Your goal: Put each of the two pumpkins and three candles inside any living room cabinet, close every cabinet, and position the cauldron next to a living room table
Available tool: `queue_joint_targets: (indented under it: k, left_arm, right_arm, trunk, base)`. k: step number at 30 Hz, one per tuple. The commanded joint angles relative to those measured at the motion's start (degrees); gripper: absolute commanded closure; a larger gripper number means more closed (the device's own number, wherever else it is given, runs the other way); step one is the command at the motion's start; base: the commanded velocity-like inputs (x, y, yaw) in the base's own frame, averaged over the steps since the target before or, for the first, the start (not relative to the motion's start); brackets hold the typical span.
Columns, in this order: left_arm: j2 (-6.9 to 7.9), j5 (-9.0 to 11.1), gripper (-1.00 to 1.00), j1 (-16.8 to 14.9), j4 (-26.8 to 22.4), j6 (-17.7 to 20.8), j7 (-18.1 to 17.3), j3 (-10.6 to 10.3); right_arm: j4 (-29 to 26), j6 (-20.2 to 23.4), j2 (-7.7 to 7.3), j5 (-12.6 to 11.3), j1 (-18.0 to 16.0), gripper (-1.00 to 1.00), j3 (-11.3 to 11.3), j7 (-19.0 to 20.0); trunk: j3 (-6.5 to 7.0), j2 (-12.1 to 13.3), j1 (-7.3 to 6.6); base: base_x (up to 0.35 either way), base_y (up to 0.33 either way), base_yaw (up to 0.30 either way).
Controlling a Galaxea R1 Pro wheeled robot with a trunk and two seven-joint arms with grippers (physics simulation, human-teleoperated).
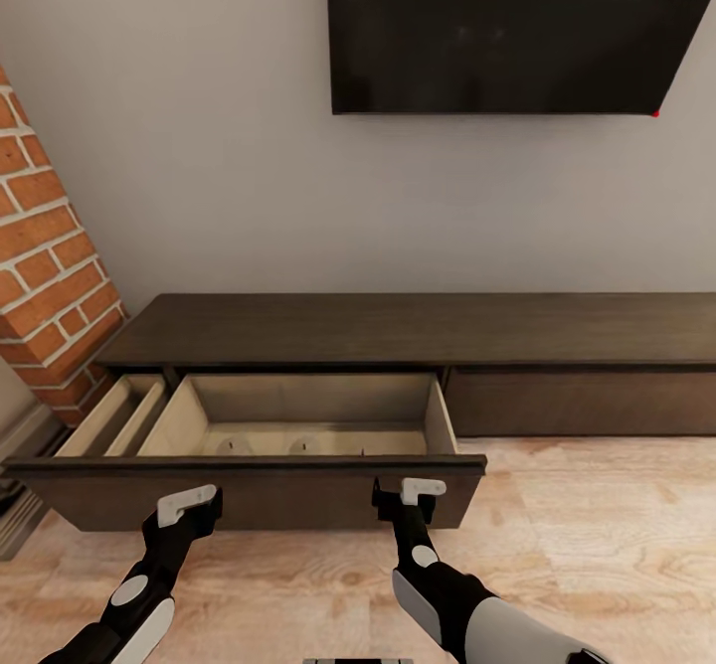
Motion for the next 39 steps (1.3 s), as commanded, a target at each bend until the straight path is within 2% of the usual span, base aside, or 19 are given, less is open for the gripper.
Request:
queue_joint_targets:
  k: [1, 16, 39]
  left_arm:
    - [0.09, 0.6, -1.0, -0.1, 0.0, -0.3, 0.4, -0.3]
    - [0.09, 0.6, -1.0, -0.1, 0.0, -0.3, 0.4, -0.3]
    - [0.09, 0.6, -1.0, -0.1, 0.0, -0.3, 0.4, -0.3]
  right_arm:
    - [0.1, -0.3, 0.0, -0.5, -0.1, -1.0, 0.4, -0.3]
    - [-0.1, -0.3, 0.0, -0.5, -0.1, -1.0, 0.5, -0.2]
    - [-0.2, -0.3, 0.0, -0.5, -0.1, -1.0, 0.5, -0.3]
  trunk:
    - [-0.04, 0.0, 0.0]
    - [-0.04, 0.0, 0.0]
    - [-0.04, 0.0, 0.0]
  base:
    - [0.081, 0.0, 0.0]
    - [0.081, 0.0, 0.0]
    - [0.273, 0.0, 0.0]
